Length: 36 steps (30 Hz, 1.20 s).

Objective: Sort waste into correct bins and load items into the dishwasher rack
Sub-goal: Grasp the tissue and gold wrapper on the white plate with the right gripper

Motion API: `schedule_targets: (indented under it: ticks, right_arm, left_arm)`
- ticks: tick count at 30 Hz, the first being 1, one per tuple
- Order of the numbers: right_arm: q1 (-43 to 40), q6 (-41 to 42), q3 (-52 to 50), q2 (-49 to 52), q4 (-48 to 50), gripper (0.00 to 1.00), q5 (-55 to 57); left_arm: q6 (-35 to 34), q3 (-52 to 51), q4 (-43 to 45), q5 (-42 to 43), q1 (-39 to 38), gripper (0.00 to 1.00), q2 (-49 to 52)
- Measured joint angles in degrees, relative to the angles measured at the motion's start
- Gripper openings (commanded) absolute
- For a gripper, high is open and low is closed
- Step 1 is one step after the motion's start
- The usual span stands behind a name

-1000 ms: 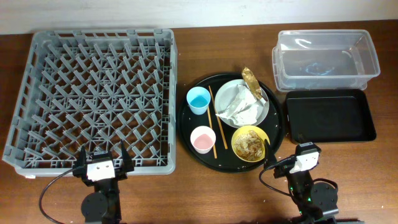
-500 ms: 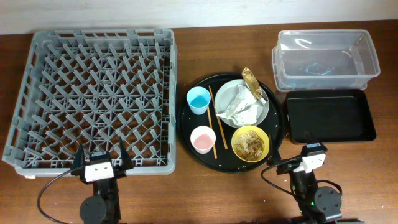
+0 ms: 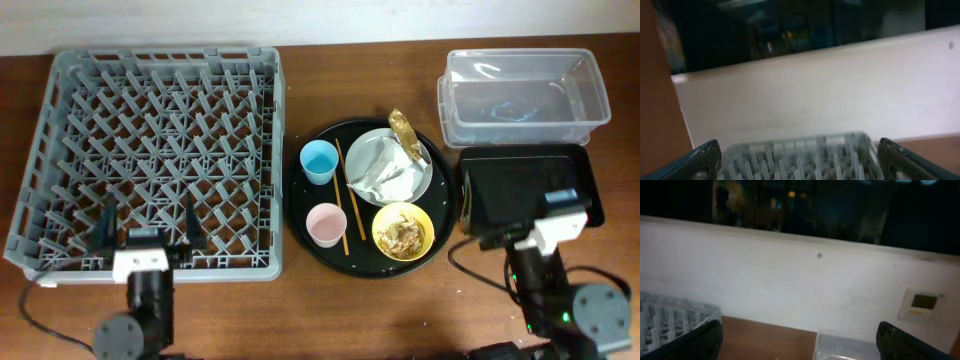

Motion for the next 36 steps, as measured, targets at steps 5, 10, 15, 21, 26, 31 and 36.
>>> schedule_targets:
  ticks: [5,10,15,21,26,31,36]
  right_arm:
    - [-0.07,0.96,15.78,18.91,-12.7,0.98,-8.39]
    - [-0.15,7.52,41.09,45.88,-35.78,0.98,-19.3]
    - [-0.13,9.44,53.11,70.58,-45.59,0.98,-34.69]
    - [0.17,33.33,53.27,82.27,-46.42,0.98,-30.01]
    - [5.01,48.98,53.27,82.31,-49.13,0.99,-8.28]
    - [6.16,50.49,53.31,82.42,-49.55,0.94,1.11]
    - [6.16,44.96,52.52,85.74,-47.3,0.71,4.39]
  left_arm:
    - [1.33,19.8,-14.82,1.51,0.0,1.0,22.82]
    - [1.64,37.2,-28.63,2.82,0.0,1.0,44.28]
    - [1.68,39.56,-29.38,3.67,-0.02,1.0,54.03]
    - [1.68,39.58,-30.62,3.85,0.0,1.0,59.67]
    - [1.68,39.58,-32.2,3.85,0.0,1.0,59.93]
    - [1.68,39.58,-32.28,3.85,0.0,1.0,59.93]
    - [1.68,39.58,-32.3,3.85,0.0,1.0,59.93]
